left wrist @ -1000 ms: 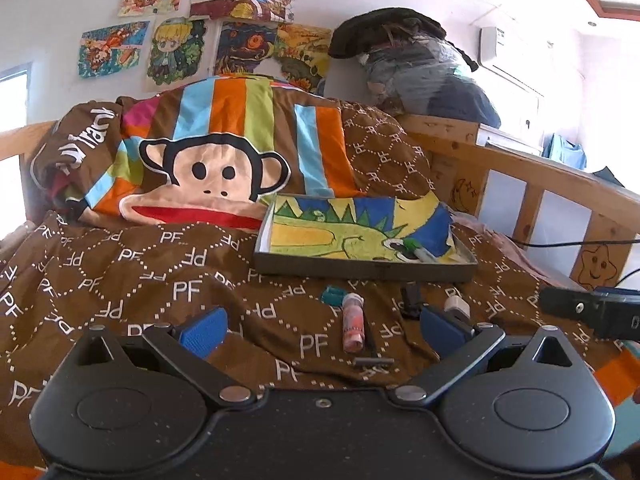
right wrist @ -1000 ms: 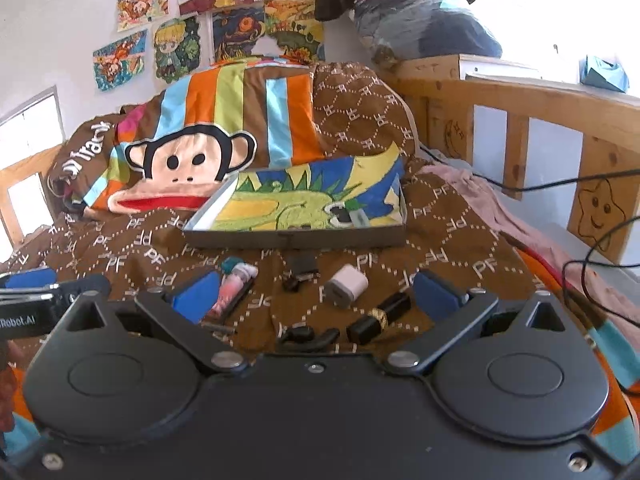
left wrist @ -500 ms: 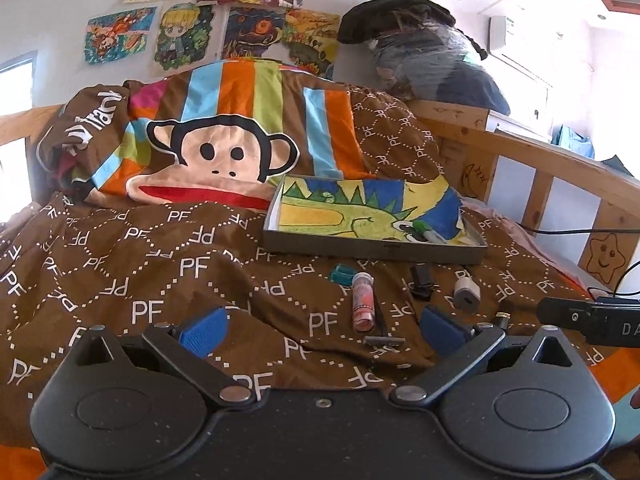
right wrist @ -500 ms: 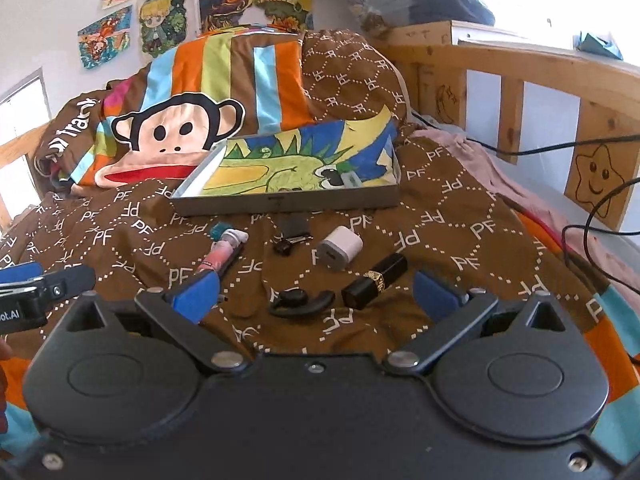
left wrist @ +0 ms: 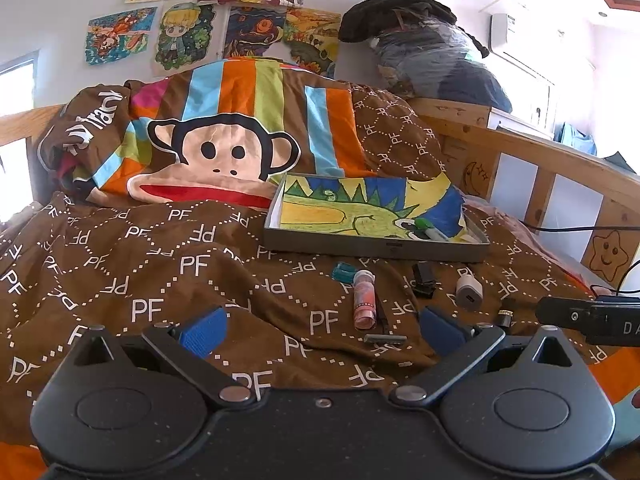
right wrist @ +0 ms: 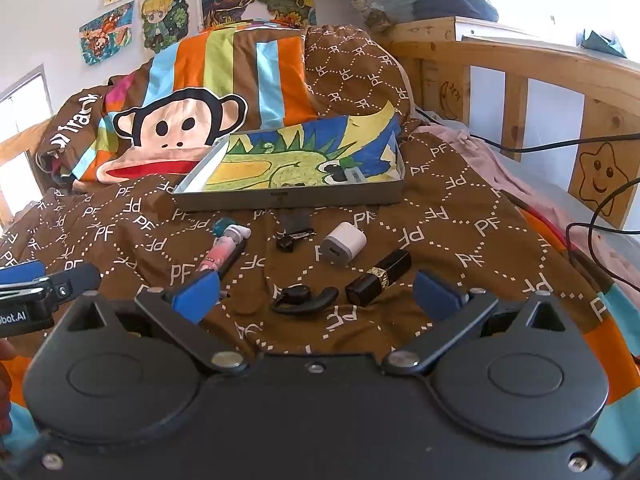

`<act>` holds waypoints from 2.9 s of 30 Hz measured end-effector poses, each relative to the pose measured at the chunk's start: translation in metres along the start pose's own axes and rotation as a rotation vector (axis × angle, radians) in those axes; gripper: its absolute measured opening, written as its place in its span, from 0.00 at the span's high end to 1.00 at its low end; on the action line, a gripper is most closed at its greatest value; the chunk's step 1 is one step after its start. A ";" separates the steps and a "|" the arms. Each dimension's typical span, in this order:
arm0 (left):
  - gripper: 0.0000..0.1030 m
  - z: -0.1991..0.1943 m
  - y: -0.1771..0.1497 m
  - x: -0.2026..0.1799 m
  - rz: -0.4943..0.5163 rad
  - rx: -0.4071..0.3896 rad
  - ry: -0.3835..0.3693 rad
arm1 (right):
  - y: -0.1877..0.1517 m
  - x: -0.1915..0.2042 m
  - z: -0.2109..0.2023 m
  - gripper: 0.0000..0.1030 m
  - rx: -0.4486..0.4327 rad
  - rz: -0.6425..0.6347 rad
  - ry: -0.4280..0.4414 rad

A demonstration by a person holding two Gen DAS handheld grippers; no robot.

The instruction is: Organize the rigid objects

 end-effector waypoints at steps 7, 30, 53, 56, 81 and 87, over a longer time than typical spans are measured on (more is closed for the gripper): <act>0.01 0.000 0.000 0.000 -0.001 -0.001 -0.001 | 0.001 0.001 0.004 0.00 0.000 -0.003 -0.004; 0.01 0.000 0.001 0.000 -0.003 -0.001 -0.003 | 0.000 -0.003 0.016 0.00 0.011 -0.018 -0.001; 0.01 0.004 -0.003 -0.003 -0.004 0.014 -0.023 | 0.001 -0.004 0.022 0.00 0.032 -0.031 0.025; 0.01 0.008 0.000 -0.002 -0.001 0.026 -0.046 | 0.001 -0.004 0.027 0.00 0.052 -0.039 0.038; 0.23 0.156 -0.005 -0.038 -0.074 0.421 -0.402 | -0.015 -0.001 0.121 0.01 0.278 -0.141 0.132; 0.49 0.170 -0.014 -0.040 -0.090 0.464 -0.390 | -0.015 -0.008 0.136 0.13 0.271 -0.128 0.120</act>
Point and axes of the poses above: each gripper's, at about its wrist camera, not at the fingertips, and z roughly the way its jaws point, x to its left, y to its top, the point moved 6 cm from there along z, roughly the way its jaws point, and after that the axes turned 3 degrees about y, right-handed, at the moved point
